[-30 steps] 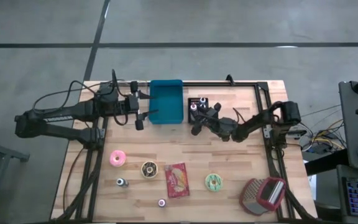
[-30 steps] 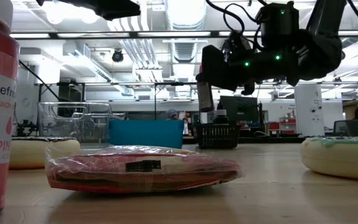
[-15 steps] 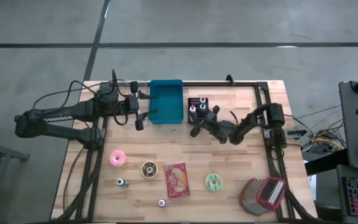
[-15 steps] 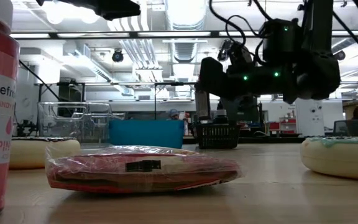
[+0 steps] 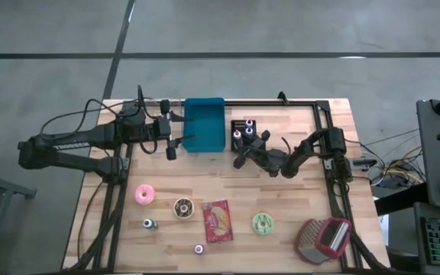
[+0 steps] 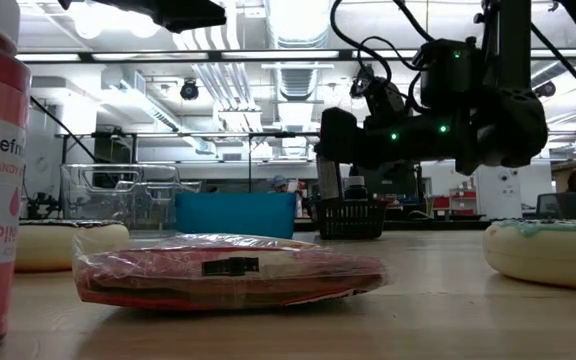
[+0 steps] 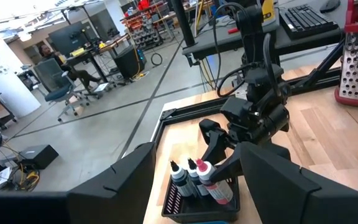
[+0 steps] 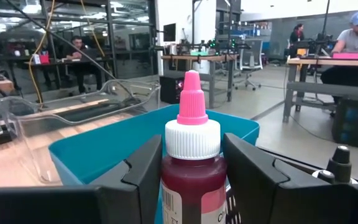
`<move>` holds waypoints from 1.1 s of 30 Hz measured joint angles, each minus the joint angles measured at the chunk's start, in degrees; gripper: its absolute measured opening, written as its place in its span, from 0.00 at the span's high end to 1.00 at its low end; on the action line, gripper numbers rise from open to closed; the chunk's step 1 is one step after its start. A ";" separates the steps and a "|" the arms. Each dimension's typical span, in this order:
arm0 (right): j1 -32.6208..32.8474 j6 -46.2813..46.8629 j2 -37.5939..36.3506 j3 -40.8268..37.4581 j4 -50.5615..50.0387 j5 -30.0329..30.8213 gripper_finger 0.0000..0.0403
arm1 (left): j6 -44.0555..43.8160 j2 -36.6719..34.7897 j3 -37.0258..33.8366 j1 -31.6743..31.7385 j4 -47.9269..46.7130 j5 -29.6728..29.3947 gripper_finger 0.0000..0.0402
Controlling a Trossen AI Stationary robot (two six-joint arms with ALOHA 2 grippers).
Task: Pick & Place Food Item
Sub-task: Put the top pink food coloring bottle into the black bin
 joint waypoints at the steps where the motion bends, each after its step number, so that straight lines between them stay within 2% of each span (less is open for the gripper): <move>1: 0.00 0.09 0.00 0.00 -0.06 0.01 0.63 | 0.00 0.00 0.00 0.00 0.00 0.00 0.41; 9: 0.02 1.89 0.71 0.00 -0.78 0.01 0.62 | 0.00 0.00 0.00 0.02 0.00 0.00 0.41; 23: -0.02 4.26 8.01 3.27 -1.00 1.28 0.62 | 0.02 0.00 0.02 0.02 -0.01 0.00 0.41; 33: 0.02 4.25 8.00 3.48 -1.33 1.30 0.60 | 0.02 0.00 0.02 0.02 -0.02 0.00 0.41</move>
